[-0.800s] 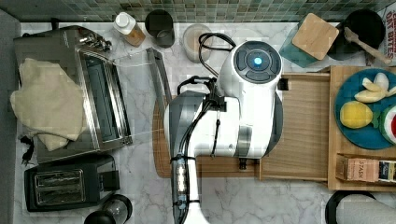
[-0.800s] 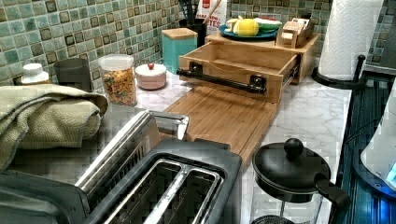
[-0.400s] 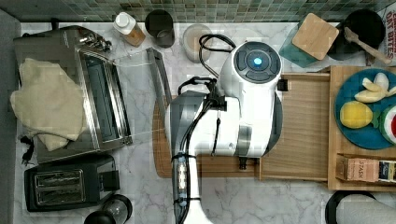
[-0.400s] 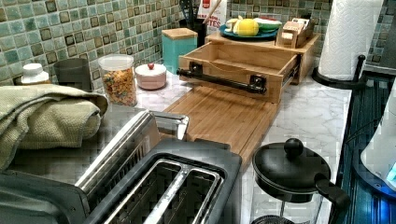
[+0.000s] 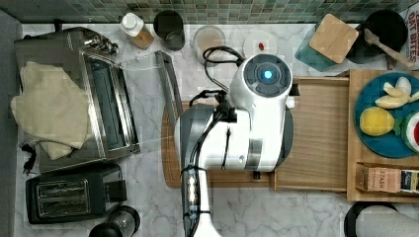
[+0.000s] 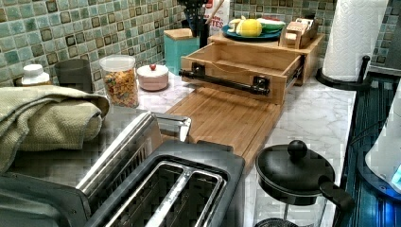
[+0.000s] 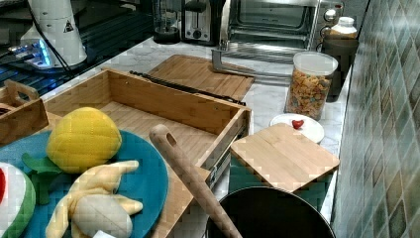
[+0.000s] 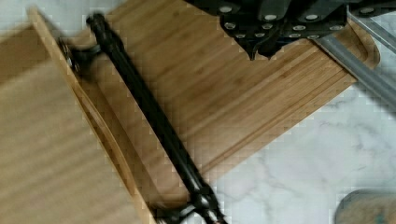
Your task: Close the drawer.
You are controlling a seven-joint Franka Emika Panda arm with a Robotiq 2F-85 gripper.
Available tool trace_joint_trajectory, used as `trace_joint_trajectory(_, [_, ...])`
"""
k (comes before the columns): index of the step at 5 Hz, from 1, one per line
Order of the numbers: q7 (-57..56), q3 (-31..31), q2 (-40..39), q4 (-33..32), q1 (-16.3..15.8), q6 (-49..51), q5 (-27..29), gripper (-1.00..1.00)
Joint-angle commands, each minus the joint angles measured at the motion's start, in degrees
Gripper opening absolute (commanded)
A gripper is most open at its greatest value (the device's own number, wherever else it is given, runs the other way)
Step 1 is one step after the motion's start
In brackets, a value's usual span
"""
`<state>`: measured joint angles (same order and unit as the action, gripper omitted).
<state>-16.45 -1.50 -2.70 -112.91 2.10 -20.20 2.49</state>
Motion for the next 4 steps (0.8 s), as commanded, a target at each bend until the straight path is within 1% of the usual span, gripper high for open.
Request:
trace_joint_trajectory(1, [-18.2, 1.8, 5.5, -15.9, -2.1, -11.9, -1.6, -1.0])
trace_joint_trajectory(2, [-22.7, 1.3, 1.3, -12.2, -1.2, -8.5, -2.0, -1.0])
trace_joint_trajectory(3, [-22.7, 1.4, 0.0, -12.9, -1.2, -11.8, -3.4, -1.0])
trace_joint_trajectory(4, [-22.0, 1.3, -0.2, -15.3, -1.0, -18.0, -4.9, -1.0])
